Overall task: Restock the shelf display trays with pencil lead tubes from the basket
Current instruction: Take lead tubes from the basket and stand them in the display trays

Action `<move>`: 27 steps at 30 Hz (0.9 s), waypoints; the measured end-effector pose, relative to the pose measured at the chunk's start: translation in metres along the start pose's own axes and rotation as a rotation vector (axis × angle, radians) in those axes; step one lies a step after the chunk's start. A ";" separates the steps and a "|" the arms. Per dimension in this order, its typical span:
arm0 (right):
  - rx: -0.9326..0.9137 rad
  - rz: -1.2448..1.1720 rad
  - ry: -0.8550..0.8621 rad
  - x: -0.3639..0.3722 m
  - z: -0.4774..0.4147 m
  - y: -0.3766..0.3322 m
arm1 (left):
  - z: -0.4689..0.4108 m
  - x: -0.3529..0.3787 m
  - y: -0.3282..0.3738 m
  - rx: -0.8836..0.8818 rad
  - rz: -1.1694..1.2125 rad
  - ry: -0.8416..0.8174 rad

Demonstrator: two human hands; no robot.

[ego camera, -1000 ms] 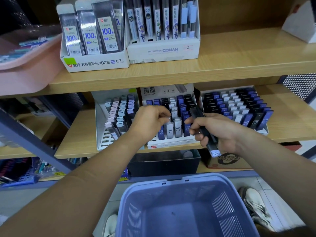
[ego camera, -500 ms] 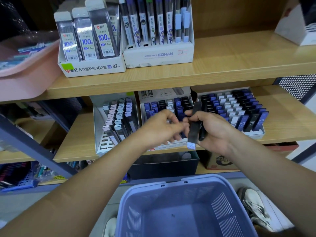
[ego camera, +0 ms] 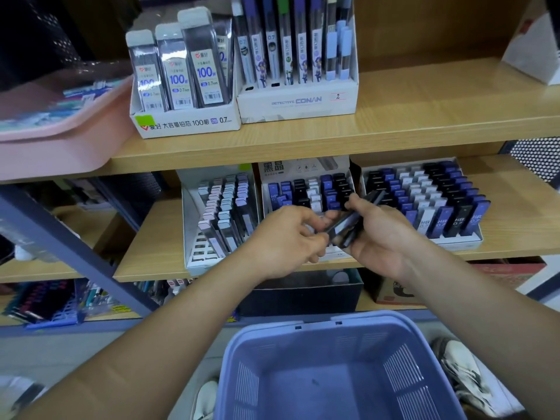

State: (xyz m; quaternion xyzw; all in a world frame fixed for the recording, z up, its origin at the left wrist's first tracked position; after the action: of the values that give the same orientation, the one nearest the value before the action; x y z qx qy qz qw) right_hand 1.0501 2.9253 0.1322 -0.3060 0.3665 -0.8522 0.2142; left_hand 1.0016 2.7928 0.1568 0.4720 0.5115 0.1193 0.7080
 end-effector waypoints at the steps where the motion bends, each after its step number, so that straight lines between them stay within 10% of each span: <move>1: 0.012 0.019 0.014 0.001 0.000 0.003 | 0.000 -0.002 -0.002 0.001 0.007 0.015; 27: -0.161 0.744 -0.119 0.030 0.011 0.059 | 0.017 -0.116 -0.051 0.000 0.103 0.529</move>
State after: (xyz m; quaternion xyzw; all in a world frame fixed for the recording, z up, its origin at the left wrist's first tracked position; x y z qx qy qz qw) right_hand 1.0440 2.8640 0.1043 -0.2166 0.5053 -0.6654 0.5050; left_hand 0.9478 2.6810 0.1879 0.4499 0.6539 0.2743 0.5429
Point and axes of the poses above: each hand's wrist, its own z-axis away from the middle knuckle, its own x-axis out of the palm, y = z × x, the point moved 3 cm from there along -z, towards the middle knuckle, and after that the axes turned 13 degrees about y, right-handed, at the moved point
